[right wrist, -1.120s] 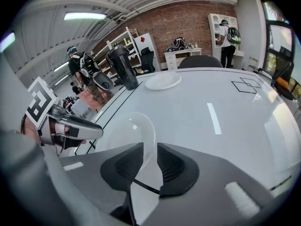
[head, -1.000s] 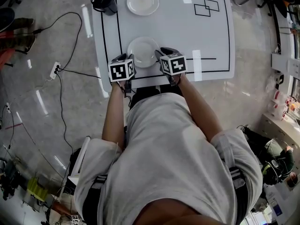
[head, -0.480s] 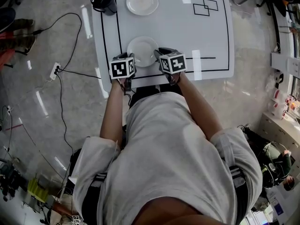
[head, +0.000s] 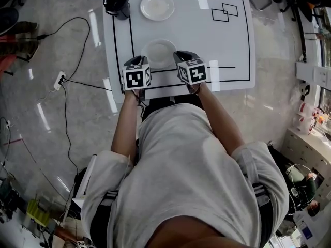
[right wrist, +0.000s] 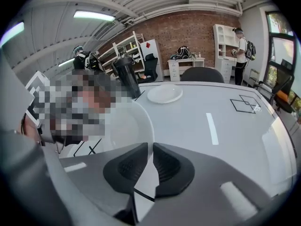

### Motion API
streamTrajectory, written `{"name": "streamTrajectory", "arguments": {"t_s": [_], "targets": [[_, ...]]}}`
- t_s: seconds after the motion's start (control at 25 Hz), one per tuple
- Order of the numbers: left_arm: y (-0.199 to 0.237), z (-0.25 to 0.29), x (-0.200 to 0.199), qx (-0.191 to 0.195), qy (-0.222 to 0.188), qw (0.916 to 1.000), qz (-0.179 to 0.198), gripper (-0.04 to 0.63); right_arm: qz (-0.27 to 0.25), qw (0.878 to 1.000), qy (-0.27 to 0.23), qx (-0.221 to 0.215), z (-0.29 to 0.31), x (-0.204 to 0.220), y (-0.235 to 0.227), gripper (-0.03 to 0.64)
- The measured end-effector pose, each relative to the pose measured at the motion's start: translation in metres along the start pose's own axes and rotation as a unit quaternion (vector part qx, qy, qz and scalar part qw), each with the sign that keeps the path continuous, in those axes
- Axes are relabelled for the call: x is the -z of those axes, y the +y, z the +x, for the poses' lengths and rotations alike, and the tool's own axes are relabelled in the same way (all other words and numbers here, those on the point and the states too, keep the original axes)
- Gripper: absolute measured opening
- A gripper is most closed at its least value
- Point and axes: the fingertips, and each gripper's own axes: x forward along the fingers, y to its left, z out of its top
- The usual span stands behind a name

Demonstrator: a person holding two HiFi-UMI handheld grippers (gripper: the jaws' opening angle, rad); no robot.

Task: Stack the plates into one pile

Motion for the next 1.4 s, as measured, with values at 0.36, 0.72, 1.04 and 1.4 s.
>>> {"name": "streamTrajectory", "arguments": {"t_s": [0.36,0.72,1.04,1.4], "targets": [[0.002,-0.018,-0.028,-0.004,-0.045,0.9990,0.002,0.046,-0.038,0.997,-0.055,0.025,-0.019,-0.035,0.003,0.029],[-0.010,-0.037,-0.069,0.006,-0.098,0.9949,0.024,0.043,-0.073,0.988,-0.124,0.059,-0.051,-0.078,-0.004,0.029],[-0.017,-0.032,-0.092,0.010,-0.108,0.9938,0.027,0.043,-0.072,0.986,-0.140,0.062,-0.059,-0.096,-0.017,0.029],[-0.014,-0.019,-0.117,-0.002,-0.109,0.9940,0.011,0.043,-0.097,0.984,-0.145,0.048,-0.047,-0.124,-0.033,0.029]]}}
